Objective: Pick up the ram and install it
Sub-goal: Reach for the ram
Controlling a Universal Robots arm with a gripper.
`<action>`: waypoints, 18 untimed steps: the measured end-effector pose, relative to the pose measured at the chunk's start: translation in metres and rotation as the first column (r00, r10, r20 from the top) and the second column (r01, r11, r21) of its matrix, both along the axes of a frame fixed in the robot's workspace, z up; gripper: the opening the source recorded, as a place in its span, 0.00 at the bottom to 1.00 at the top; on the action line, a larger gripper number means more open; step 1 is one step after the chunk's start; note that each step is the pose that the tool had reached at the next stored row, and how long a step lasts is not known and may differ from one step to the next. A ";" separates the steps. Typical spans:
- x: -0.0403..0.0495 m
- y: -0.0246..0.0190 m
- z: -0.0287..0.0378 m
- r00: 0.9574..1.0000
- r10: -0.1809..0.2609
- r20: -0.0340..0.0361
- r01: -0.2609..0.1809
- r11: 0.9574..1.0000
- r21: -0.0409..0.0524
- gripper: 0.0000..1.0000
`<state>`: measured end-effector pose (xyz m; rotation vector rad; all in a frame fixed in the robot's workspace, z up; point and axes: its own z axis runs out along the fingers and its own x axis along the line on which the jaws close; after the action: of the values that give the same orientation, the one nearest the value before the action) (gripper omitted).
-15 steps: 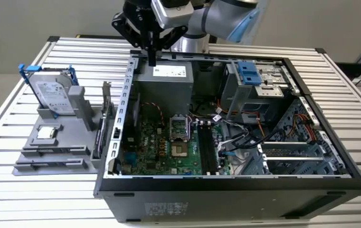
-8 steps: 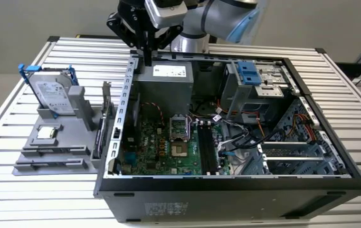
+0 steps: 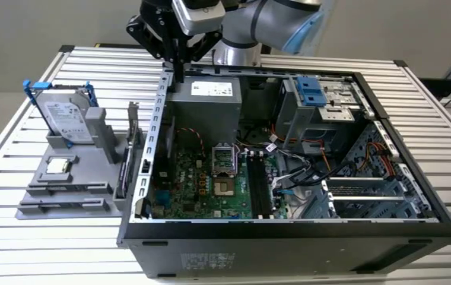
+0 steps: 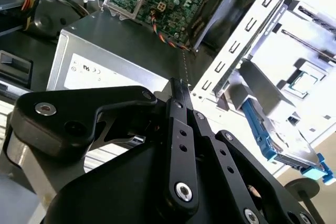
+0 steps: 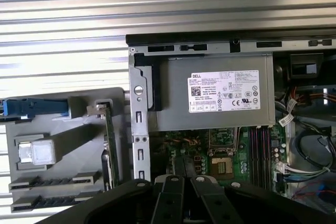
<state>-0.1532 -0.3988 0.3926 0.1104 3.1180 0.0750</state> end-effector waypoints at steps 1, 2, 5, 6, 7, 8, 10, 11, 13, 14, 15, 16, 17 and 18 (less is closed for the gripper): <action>-0.0009 0.0000 0.0000 1.000 0.000 0.000 0.000 1.000 0.000 0.00; -0.0017 0.0000 0.0000 1.000 0.000 0.000 0.000 1.000 0.000 0.00; -0.0042 0.0000 0.0000 1.000 0.000 0.000 0.000 1.000 0.000 0.00; -0.0051 0.0000 0.0000 1.000 0.000 0.000 0.000 1.000 0.000 0.00; -0.0060 0.0000 0.0000 1.000 0.000 0.000 0.000 1.000 0.000 0.00; -0.0068 0.0000 0.0000 1.000 0.000 0.000 0.000 1.000 0.000 0.00; -0.0084 0.0000 0.0000 1.000 0.000 0.000 0.000 1.000 0.000 0.00; -0.0093 0.0000 0.0000 1.000 0.000 0.000 0.000 1.000 0.000 0.00; -0.0113 0.0000 0.0000 1.000 0.000 0.000 0.000 1.000 0.000 0.00; -0.0122 0.0000 0.0000 1.000 0.000 0.000 0.000 1.000 0.000 0.00; -0.0131 0.0000 0.0000 1.000 0.000 0.000 0.000 1.000 0.000 0.00; -0.0141 0.0000 0.0000 1.000 0.000 0.000 0.000 1.000 0.000 0.00; -0.0152 0.0000 0.0000 1.000 0.000 0.000 0.000 1.000 0.000 0.00; -0.0160 0.0000 0.0000 1.000 0.000 0.000 0.000 1.000 0.000 0.00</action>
<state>-0.1692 -0.3988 0.3926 0.1106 3.1180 0.0751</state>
